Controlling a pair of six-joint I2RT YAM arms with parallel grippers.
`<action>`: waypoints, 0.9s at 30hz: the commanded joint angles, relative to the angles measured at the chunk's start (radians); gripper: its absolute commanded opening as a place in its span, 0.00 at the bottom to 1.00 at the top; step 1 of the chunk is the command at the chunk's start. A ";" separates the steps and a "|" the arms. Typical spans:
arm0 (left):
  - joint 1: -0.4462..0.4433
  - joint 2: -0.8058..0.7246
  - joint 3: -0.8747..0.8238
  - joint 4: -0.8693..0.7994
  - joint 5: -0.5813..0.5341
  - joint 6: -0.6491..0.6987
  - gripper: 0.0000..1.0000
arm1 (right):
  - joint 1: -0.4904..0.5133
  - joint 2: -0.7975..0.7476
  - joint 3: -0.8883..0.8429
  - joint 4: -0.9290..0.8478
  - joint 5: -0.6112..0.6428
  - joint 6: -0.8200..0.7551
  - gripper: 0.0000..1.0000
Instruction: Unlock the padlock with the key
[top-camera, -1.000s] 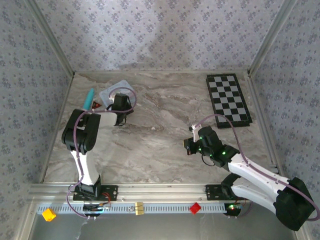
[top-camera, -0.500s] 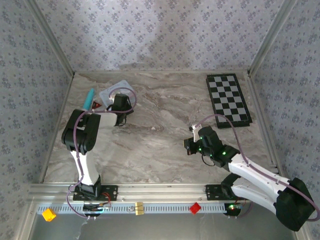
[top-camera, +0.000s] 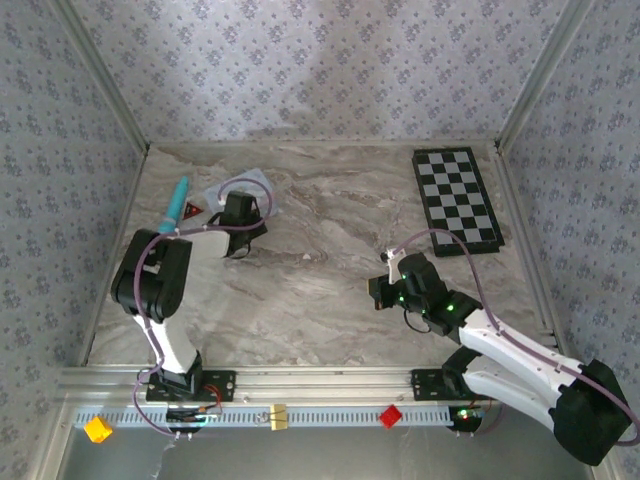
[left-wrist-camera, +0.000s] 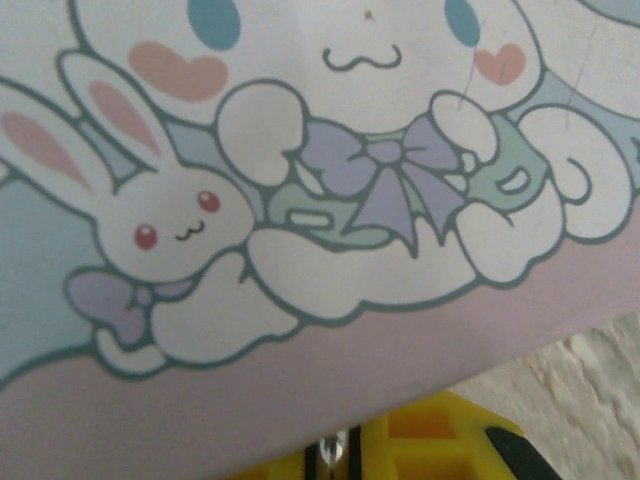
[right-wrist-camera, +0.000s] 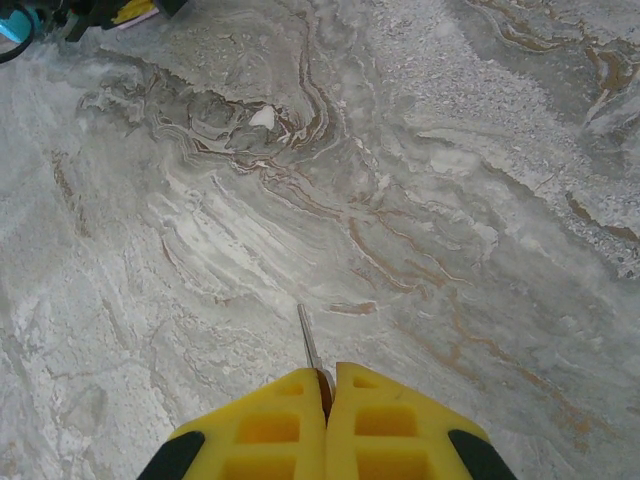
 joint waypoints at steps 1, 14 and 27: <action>-0.026 -0.078 -0.027 -0.063 0.063 0.023 0.09 | -0.004 -0.015 -0.016 -0.018 -0.017 0.039 0.00; -0.211 -0.201 -0.090 -0.239 0.148 -0.011 0.09 | 0.000 -0.018 -0.026 -0.036 -0.013 0.105 0.00; -0.396 -0.199 -0.147 -0.246 0.210 -0.100 0.09 | 0.015 -0.011 -0.036 -0.036 0.000 0.168 0.00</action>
